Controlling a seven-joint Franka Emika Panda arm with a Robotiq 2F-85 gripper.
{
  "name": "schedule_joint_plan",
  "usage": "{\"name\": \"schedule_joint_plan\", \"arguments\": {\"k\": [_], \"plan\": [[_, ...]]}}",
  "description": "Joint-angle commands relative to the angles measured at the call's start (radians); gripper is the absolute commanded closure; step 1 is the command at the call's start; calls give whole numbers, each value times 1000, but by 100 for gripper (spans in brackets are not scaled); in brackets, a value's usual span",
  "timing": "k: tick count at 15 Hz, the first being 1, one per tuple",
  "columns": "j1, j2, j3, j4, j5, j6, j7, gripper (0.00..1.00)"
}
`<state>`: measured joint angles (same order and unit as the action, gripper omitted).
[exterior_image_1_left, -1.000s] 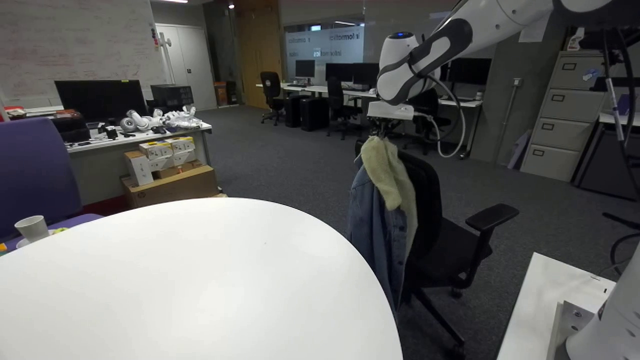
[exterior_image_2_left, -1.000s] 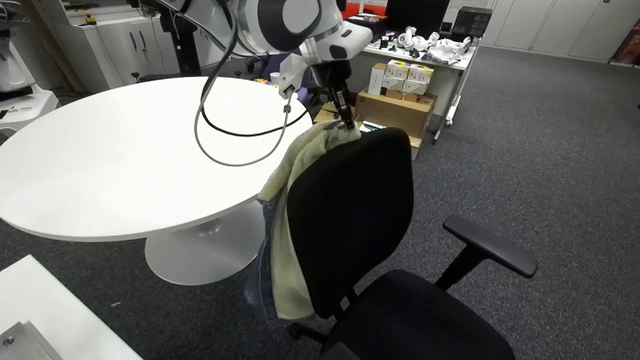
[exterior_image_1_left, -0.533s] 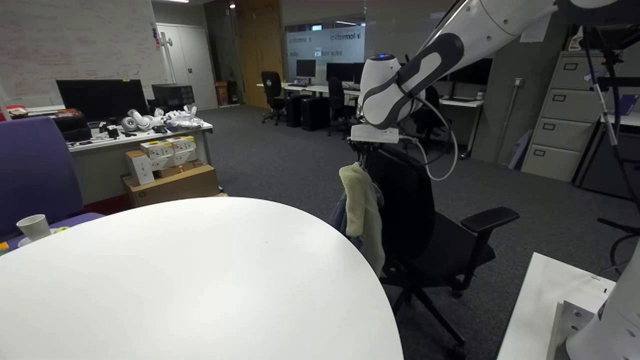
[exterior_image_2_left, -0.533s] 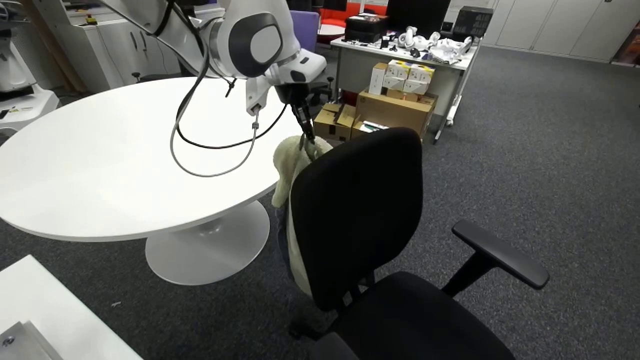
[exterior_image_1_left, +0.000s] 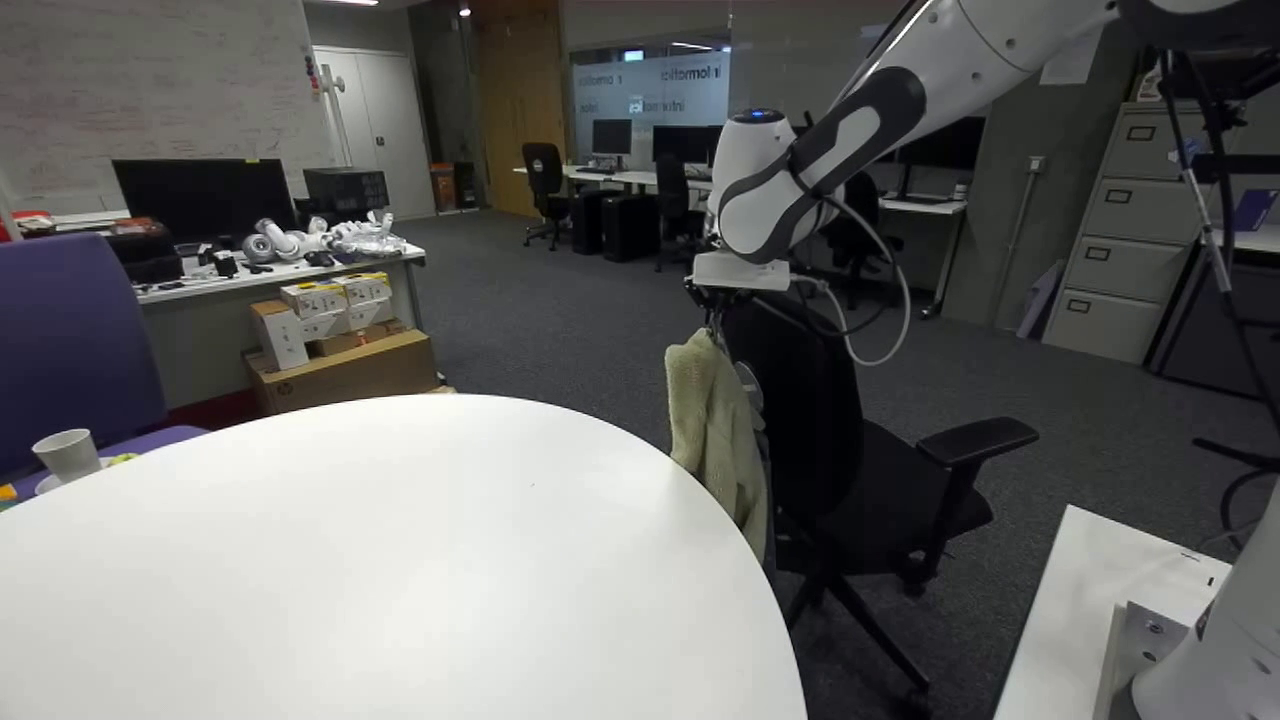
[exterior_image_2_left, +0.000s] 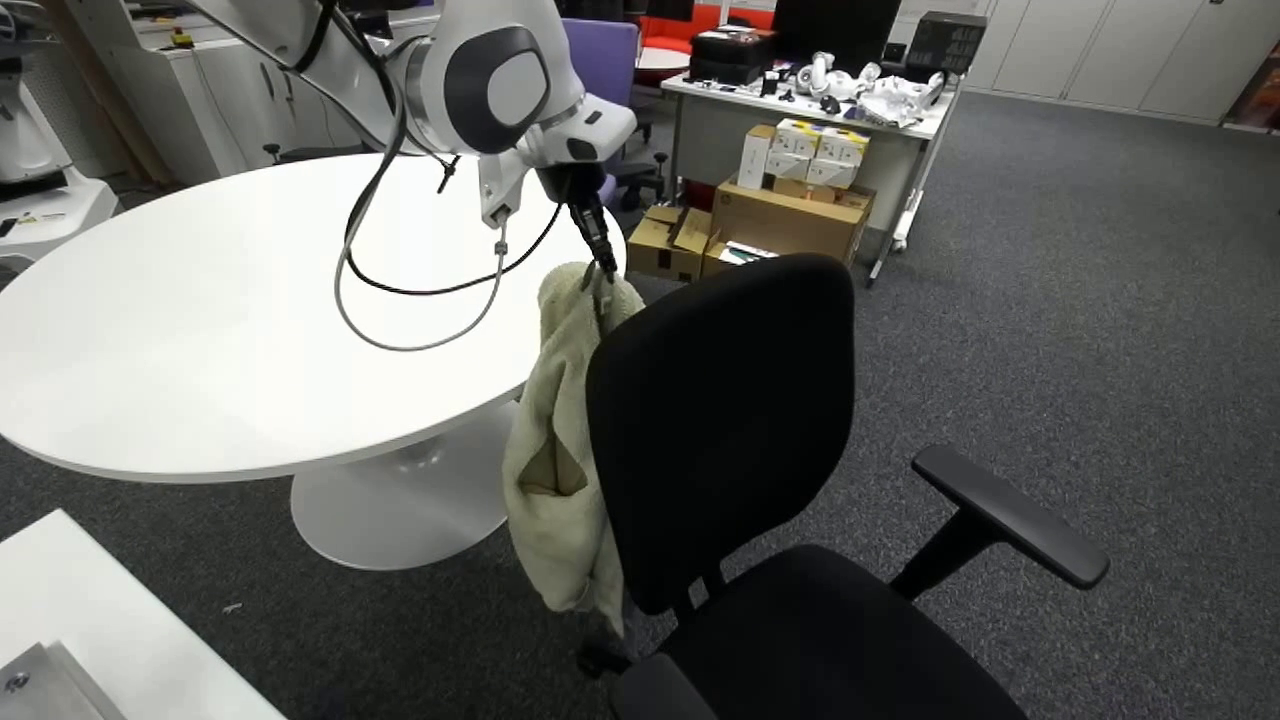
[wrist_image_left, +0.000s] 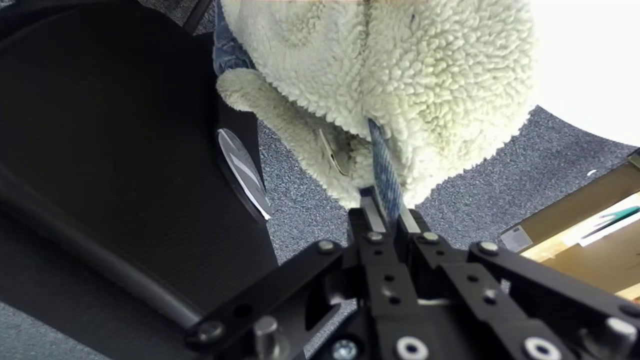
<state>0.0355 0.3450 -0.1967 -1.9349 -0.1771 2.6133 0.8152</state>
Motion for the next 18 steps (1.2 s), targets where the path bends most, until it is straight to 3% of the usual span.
{"name": "schedule_joint_plan", "arguments": {"k": [1,11,15,18], "plan": [[10,-109,2,-35,11,31,-13,98],[34,-216,29,-43,-3,88,-4,98],[4,-257,70,-45,145,92,-50,98],[-14,-294,96,-22,266,-36,-102,98]]}}
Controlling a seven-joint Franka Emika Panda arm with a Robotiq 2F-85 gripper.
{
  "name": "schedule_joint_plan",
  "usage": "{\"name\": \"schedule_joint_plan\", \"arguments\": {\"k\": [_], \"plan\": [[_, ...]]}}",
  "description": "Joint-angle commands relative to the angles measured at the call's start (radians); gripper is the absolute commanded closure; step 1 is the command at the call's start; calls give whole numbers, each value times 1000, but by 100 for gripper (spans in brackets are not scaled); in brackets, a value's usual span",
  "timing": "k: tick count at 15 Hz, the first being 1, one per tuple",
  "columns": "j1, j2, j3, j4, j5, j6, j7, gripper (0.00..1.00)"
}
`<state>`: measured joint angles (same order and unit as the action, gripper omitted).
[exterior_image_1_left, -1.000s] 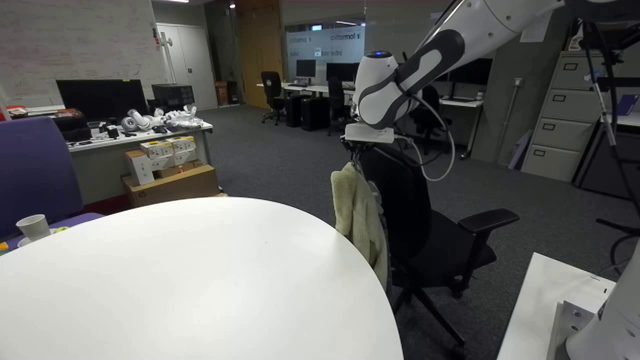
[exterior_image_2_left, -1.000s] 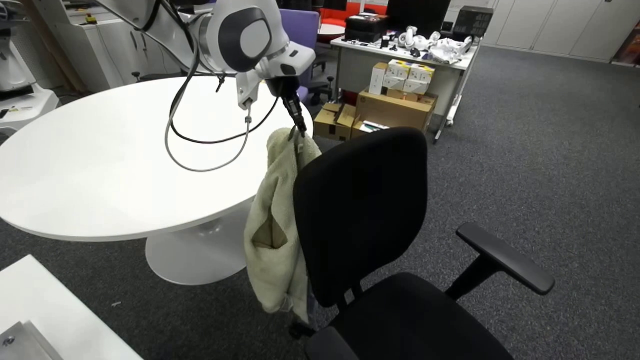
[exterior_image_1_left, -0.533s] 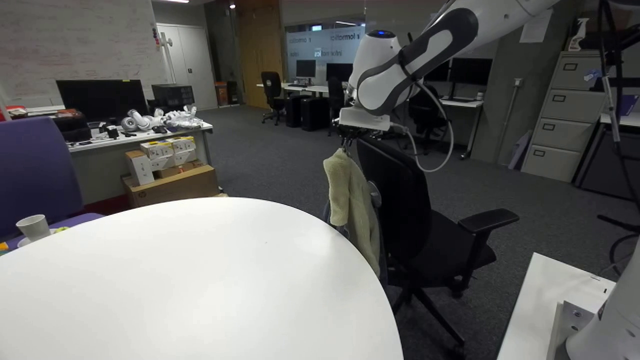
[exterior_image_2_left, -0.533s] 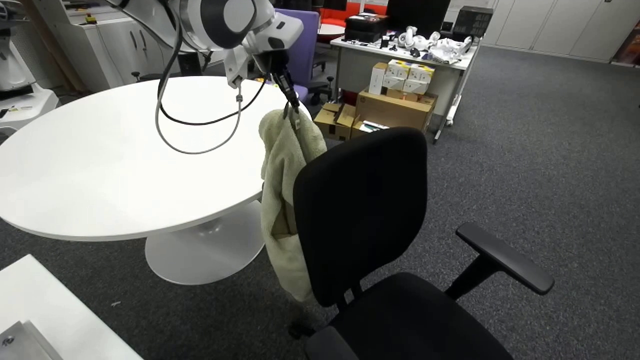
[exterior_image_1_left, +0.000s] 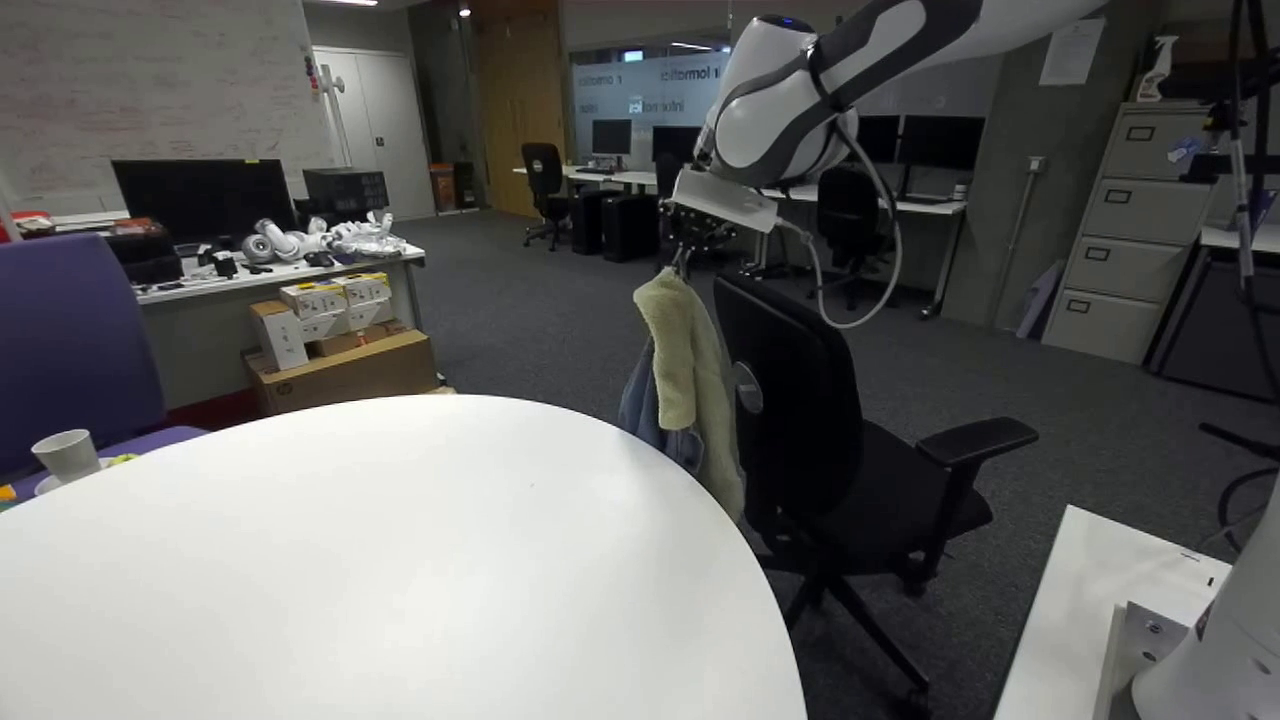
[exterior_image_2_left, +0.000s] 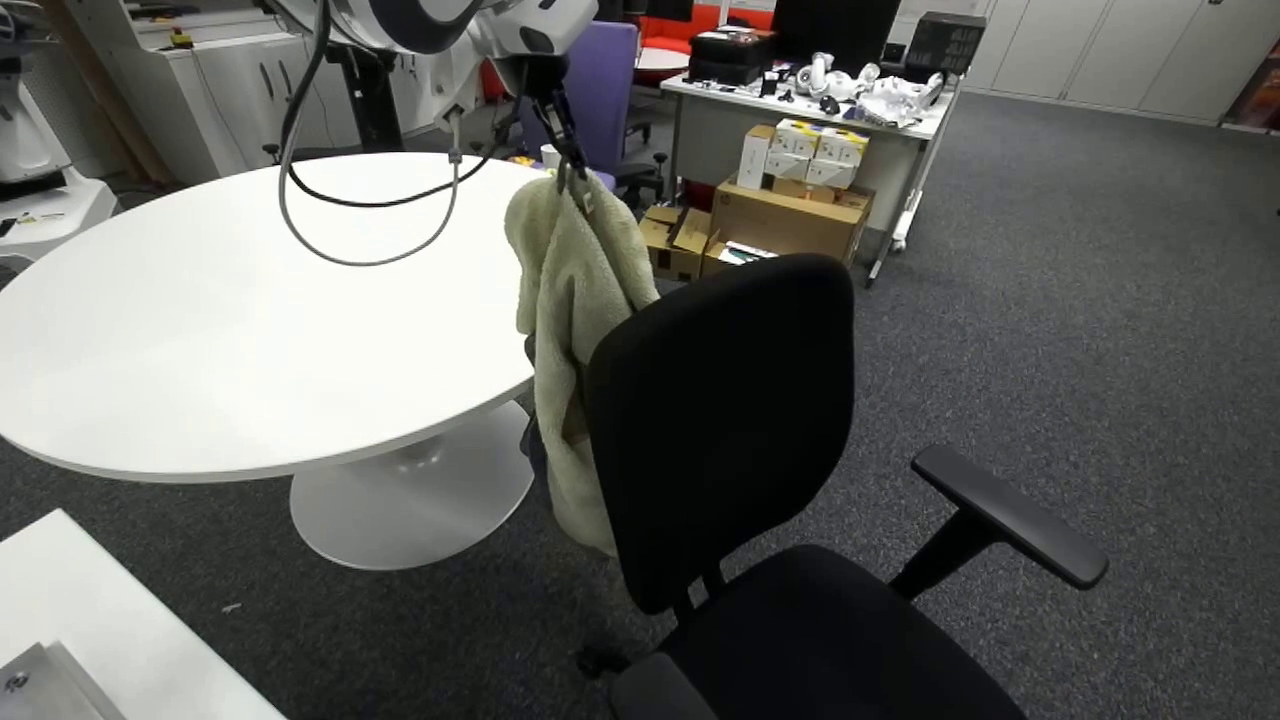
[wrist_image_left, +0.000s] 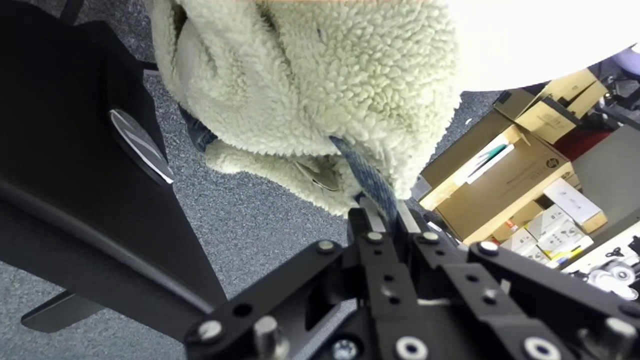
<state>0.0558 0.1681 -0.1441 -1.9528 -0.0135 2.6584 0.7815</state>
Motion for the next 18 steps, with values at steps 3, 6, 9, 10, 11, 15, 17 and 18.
{"name": "schedule_joint_plan", "arguments": {"k": [3,6,9,10,11,15,17,18], "plan": [[-43,-132,41,19,121,-234,-94,98],[-50,-153,35,-19,24,-374,-112,98],[-55,-167,37,-49,-38,-448,-142,98],[-55,-169,38,-57,-49,-454,-151,98],[-54,-173,40,-67,-63,-452,-157,98],[-50,-183,50,-92,-99,-432,-163,98],[-50,-187,56,-98,-108,-429,-162,98],[-51,-191,60,-100,-108,-427,-164,98]]}}
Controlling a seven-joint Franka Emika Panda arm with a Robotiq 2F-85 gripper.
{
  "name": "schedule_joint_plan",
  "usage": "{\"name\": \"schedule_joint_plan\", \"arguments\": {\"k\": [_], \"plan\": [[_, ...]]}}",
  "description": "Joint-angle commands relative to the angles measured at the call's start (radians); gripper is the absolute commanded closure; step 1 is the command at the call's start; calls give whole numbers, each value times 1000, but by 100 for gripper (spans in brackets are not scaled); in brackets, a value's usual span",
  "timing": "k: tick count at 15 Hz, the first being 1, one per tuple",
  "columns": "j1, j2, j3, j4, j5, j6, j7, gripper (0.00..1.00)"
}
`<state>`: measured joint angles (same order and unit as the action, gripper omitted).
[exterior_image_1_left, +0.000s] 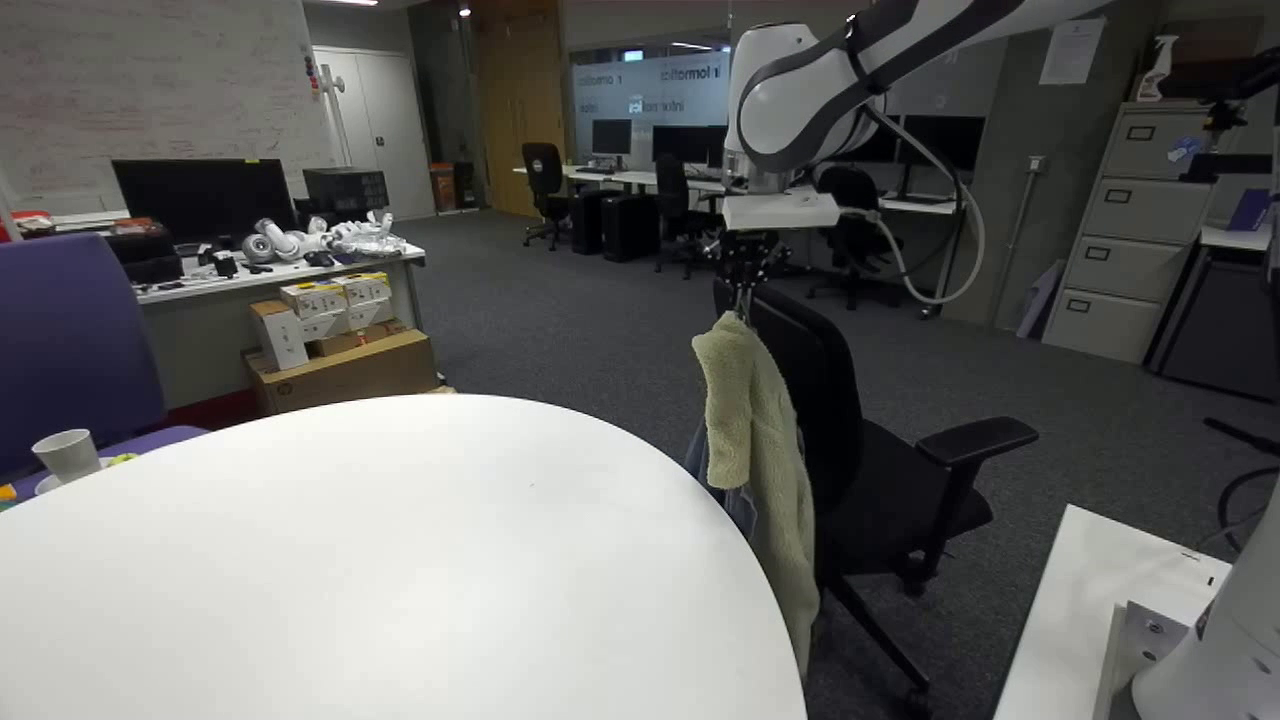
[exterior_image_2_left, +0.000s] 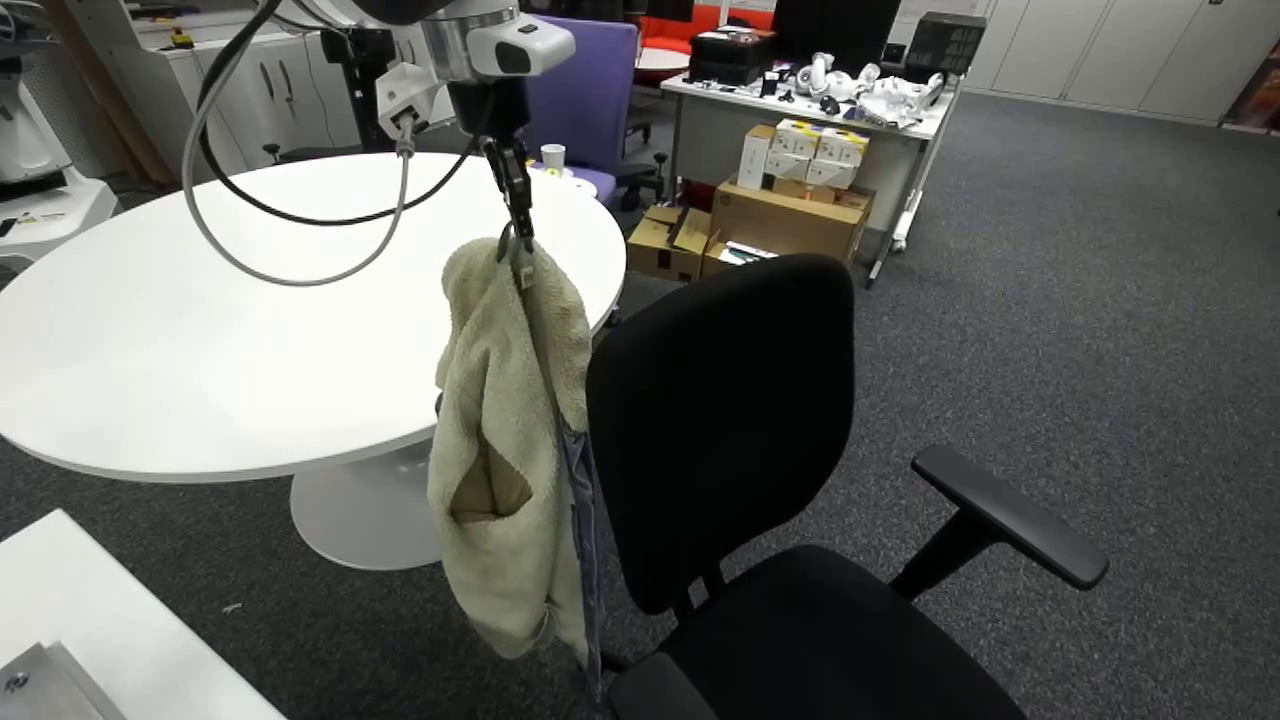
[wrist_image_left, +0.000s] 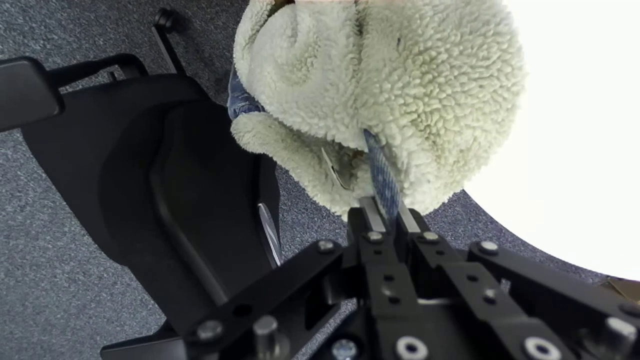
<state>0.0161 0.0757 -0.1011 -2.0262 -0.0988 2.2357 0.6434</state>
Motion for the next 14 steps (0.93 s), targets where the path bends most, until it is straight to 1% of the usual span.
{"name": "schedule_joint_plan", "arguments": {"k": [1,3,4,12,13,14], "plan": [[-11,-106,20,-32,-23,-2,-24,98],[-11,-123,27,-35,-18,3,-24,98],[-14,-24,27,-12,-6,-1,0,92],[-16,-43,31,-16,-6,0,-1,92],[-15,-37,31,-9,-22,13,2,98],[-17,-11,26,19,-45,33,32,98]]}}
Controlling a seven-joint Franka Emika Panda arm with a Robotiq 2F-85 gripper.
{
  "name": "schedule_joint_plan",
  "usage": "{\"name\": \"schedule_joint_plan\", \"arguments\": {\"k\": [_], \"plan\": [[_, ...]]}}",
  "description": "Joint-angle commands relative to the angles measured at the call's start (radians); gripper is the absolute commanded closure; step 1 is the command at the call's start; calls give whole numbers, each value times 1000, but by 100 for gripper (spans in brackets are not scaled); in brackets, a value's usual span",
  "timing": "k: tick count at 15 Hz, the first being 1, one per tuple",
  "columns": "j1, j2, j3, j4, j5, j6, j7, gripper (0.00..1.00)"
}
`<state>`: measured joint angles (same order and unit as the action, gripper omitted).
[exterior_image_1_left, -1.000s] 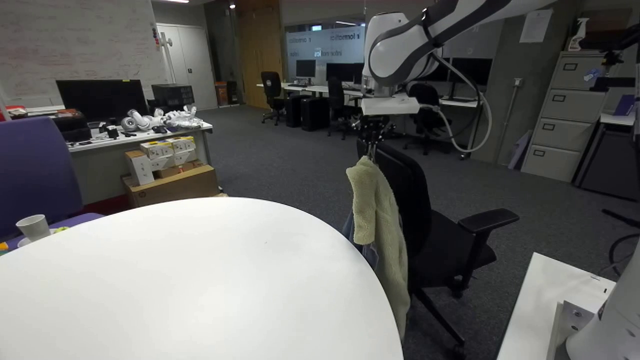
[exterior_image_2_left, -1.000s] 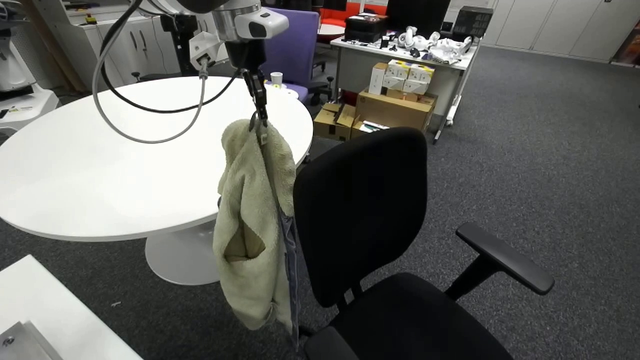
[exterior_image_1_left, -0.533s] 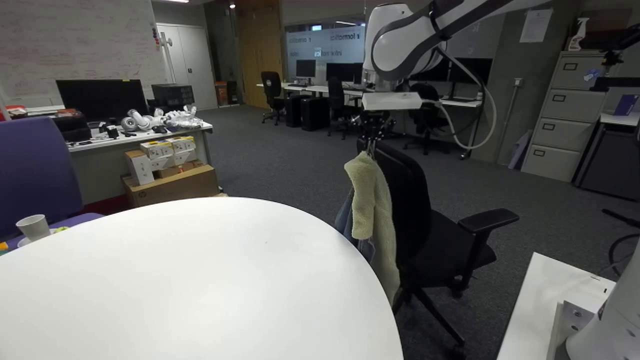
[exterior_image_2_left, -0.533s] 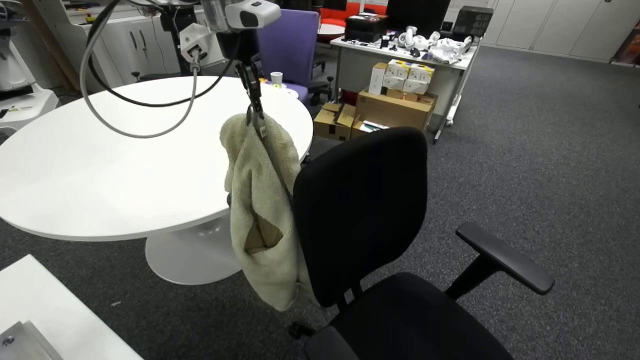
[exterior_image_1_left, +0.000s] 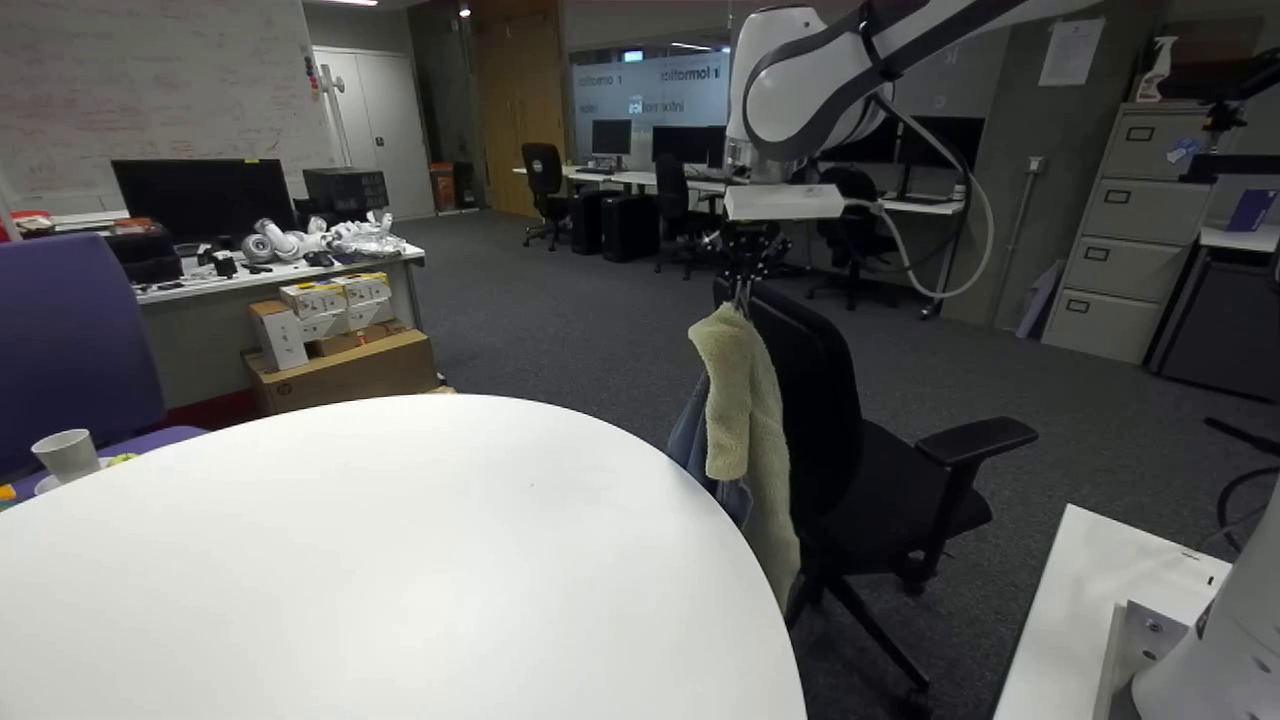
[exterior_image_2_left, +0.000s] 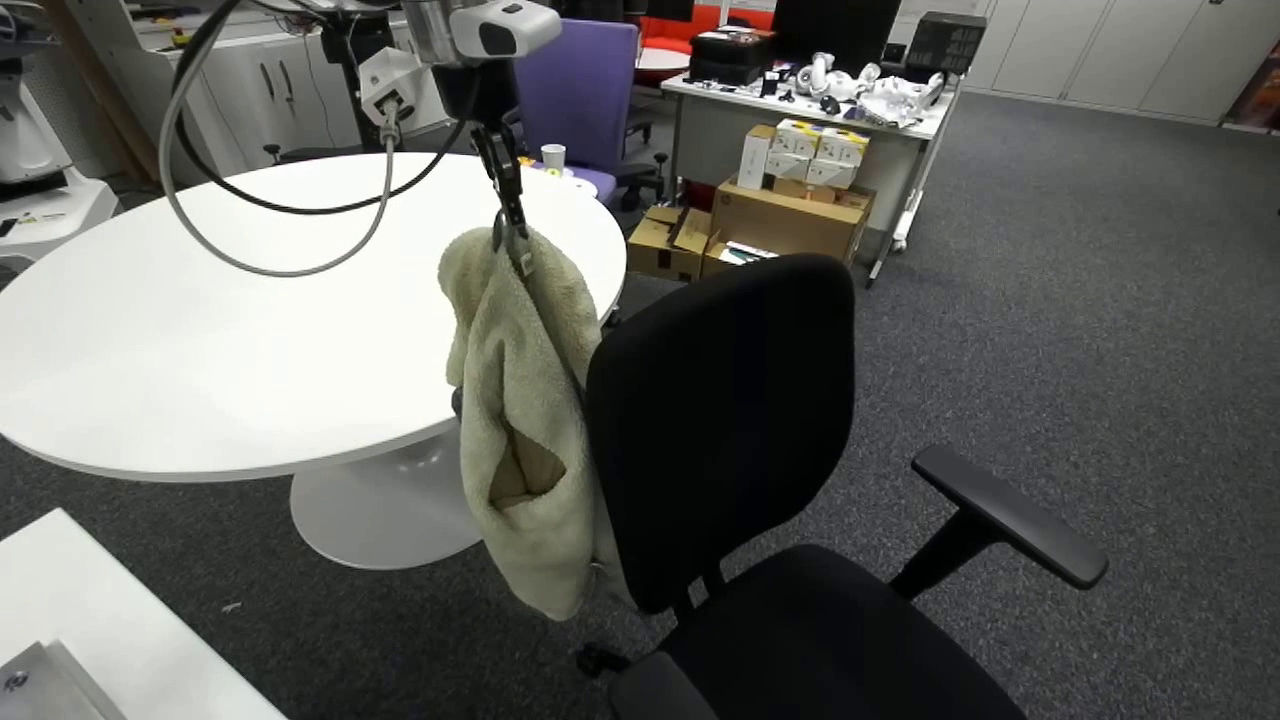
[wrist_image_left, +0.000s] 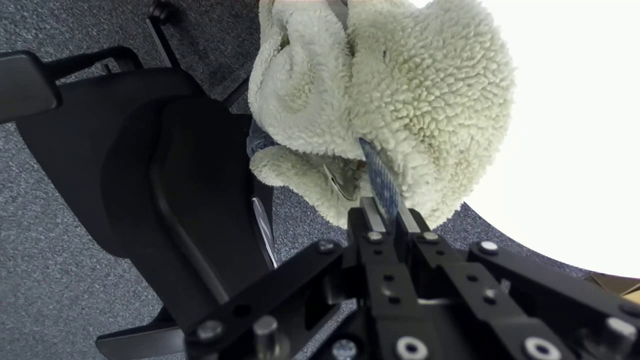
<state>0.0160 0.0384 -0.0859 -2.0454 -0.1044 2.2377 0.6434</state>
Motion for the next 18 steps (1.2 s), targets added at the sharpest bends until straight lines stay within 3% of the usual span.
{"name": "schedule_joint_plan", "arguments": {"k": [1,7,18], "plan": [[-19,54,5,70,-37,32,49,98],[-39,192,-56,309,-8,50,174,98],[-77,256,-97,652,55,47,299,98]]}}
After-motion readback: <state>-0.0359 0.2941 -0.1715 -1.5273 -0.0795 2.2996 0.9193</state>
